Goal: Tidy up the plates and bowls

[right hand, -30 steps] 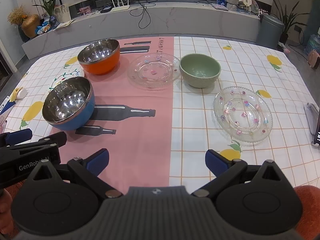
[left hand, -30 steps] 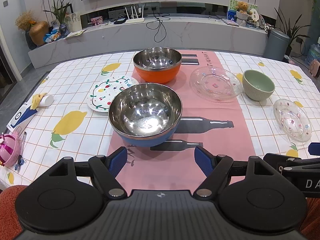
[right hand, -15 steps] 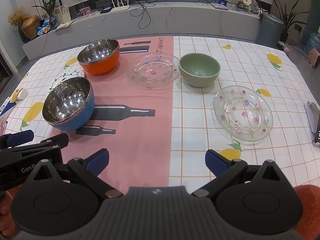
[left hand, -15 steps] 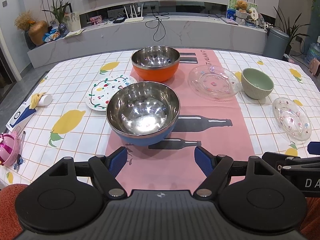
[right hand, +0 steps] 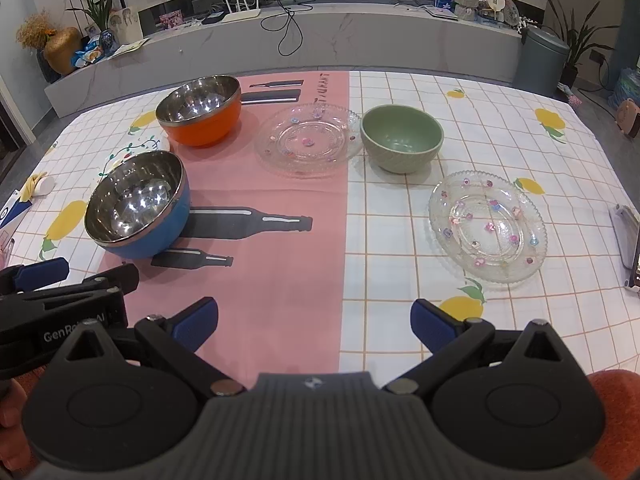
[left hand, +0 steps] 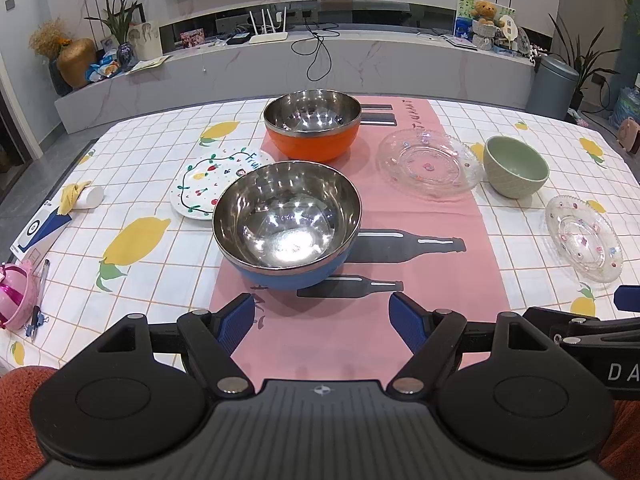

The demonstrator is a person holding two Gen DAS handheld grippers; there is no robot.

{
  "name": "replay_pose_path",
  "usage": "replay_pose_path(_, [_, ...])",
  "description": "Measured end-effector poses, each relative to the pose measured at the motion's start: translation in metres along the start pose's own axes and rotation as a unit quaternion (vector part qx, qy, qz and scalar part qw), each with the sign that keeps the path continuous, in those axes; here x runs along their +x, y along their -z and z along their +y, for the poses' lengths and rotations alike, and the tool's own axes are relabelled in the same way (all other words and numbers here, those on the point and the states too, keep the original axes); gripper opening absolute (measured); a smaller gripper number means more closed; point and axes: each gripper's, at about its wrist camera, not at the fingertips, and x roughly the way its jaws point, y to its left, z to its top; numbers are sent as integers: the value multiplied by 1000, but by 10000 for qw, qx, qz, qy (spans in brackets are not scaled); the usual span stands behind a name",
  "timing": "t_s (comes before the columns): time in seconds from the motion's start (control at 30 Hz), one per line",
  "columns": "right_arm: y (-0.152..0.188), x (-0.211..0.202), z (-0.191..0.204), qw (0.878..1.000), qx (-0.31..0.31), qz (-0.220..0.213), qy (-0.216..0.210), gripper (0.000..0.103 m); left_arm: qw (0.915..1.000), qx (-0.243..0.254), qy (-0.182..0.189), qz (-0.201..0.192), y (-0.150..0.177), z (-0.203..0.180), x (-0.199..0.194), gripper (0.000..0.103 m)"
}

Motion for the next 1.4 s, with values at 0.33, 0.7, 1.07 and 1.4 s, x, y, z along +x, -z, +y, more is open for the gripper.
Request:
replay_pose_path(0.33, [0,2,4,10000,-22,14,16,100,9999,-136,92,23,2,6,4,89])
replay_pose_path(0.7, [1,1,30,9974,17,-632,-357,92,9957,-733,481,-292,-7,53,-5,73])
replay_pose_path(1.07, [-47,27,83,9969,-97,-552,-554,81,9917,-1199,69,-457,-35,97,24,70])
replay_pose_path(1.4, [-72,90,99,9985,227,102,-494,63,9810,-1873,406,284,-32,121,81,64])
